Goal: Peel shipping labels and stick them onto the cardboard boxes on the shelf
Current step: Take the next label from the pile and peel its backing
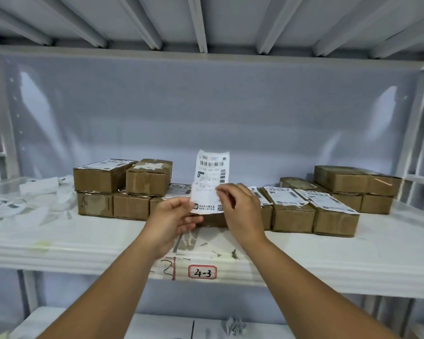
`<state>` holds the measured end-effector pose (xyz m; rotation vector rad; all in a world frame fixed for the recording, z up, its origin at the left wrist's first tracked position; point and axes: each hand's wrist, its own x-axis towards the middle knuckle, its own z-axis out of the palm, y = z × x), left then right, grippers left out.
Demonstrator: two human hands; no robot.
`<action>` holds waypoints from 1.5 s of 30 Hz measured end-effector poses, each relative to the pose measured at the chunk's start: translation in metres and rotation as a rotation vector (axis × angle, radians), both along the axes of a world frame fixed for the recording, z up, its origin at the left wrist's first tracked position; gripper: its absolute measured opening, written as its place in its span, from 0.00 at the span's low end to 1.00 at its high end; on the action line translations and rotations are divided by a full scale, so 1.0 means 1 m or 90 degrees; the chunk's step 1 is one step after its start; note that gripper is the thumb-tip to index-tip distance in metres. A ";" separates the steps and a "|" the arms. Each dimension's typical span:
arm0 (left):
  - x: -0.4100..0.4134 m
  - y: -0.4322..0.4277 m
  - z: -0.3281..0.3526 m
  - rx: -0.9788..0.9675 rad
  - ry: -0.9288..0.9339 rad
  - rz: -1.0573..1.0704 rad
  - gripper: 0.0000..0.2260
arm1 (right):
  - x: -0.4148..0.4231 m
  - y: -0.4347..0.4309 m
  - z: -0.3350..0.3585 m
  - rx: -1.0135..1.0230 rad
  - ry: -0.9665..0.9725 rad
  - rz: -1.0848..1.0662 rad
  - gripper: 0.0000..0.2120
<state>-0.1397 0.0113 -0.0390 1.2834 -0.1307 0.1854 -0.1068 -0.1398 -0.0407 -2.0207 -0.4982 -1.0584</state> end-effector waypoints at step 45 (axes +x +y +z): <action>0.006 0.004 -0.011 0.098 -0.064 0.056 0.10 | -0.003 0.002 -0.010 -0.149 -0.064 -0.041 0.11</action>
